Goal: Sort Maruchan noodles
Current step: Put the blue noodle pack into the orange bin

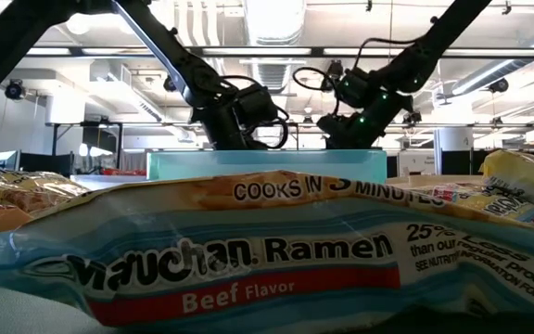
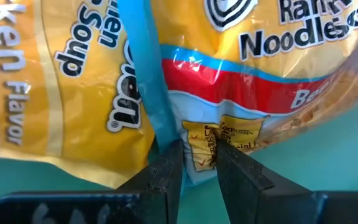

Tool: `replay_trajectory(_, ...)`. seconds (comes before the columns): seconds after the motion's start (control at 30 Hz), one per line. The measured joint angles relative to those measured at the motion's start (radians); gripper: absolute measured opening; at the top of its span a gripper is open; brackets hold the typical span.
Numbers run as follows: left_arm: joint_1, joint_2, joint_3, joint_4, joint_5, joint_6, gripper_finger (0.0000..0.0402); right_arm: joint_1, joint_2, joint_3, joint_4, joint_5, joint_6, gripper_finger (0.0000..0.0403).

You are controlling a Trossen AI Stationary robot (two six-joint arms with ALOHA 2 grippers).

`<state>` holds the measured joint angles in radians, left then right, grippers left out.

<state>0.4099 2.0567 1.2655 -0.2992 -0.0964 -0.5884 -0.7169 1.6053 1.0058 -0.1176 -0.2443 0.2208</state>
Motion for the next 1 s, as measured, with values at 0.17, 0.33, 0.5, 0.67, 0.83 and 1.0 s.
replay_trajectory(0.17, -0.001, 0.0, -0.001, -0.016, -0.01, 0.004, 0.0077, -0.044, 0.0, 0.0, 0.042, -0.07, 0.023, 0.0201)
replay_trajectory(0.33, -0.002, 0.0, -0.002, -0.016, -0.015, 0.014, 0.0077, -0.049, 0.0, 0.0, 0.085, -0.104, 0.047, 0.0201)
replay_trajectory(0.5, -0.002, 0.0, -0.002, -0.016, -0.016, 0.014, 0.0077, -0.05, 0.042, 0.001, 0.125, -0.105, 0.071, 0.0201)
replay_trajectory(0.67, -0.002, 0.0, -0.003, -0.016, -0.016, 0.014, 0.0077, -0.049, 0.098, 0.001, 0.159, -0.146, 0.107, 0.0201)
replay_trajectory(0.83, -0.002, 0.0, -0.003, -0.016, -0.017, 0.021, 0.0077, -0.045, 0.12, 0.001, 0.2, -0.183, 0.128, 0.0201)
replay_trajectory(1.0, -0.002, 0.0, -0.003, -0.016, -0.017, 0.024, 0.0077, -0.036, 0.13, 0.002, 0.211, -0.186, 0.128, 0.0201)
